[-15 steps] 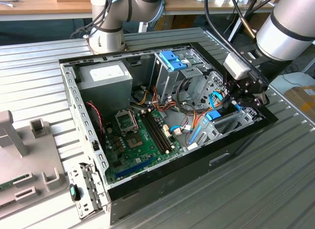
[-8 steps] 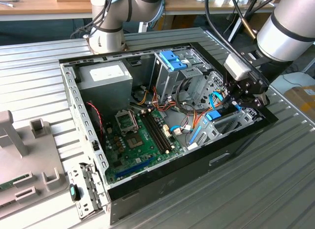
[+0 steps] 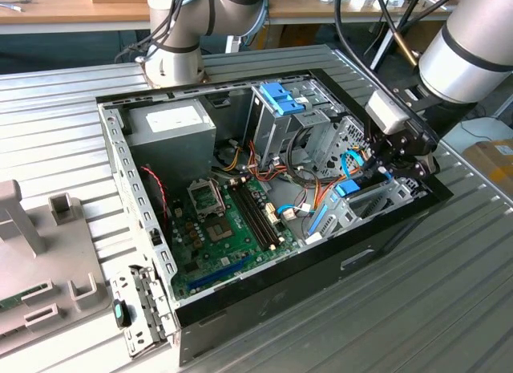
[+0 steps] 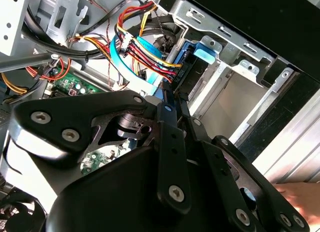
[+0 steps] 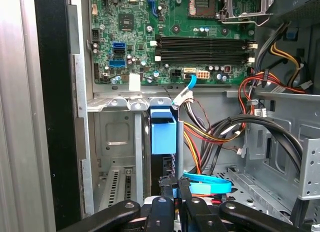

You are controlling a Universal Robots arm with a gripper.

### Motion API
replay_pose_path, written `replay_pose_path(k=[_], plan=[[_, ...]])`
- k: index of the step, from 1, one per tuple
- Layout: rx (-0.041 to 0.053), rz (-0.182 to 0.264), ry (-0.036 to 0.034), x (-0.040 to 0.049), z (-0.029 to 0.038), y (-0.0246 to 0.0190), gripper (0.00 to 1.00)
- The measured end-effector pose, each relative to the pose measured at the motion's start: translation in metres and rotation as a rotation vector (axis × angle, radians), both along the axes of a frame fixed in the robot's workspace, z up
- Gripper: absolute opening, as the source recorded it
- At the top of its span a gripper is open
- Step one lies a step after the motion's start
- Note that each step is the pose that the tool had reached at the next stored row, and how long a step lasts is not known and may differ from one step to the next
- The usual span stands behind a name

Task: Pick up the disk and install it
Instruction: 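Insert the second disk wire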

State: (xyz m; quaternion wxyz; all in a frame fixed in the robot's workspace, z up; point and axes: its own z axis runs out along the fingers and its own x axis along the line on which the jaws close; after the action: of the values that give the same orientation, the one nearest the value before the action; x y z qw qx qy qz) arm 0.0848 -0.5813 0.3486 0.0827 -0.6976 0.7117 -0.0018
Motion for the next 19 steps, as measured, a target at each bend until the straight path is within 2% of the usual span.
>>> replay_pose_path(k=[19], plan=[[0.0004,0.000,0.0000,0.0000,-0.0052,-0.0006,0.16]])
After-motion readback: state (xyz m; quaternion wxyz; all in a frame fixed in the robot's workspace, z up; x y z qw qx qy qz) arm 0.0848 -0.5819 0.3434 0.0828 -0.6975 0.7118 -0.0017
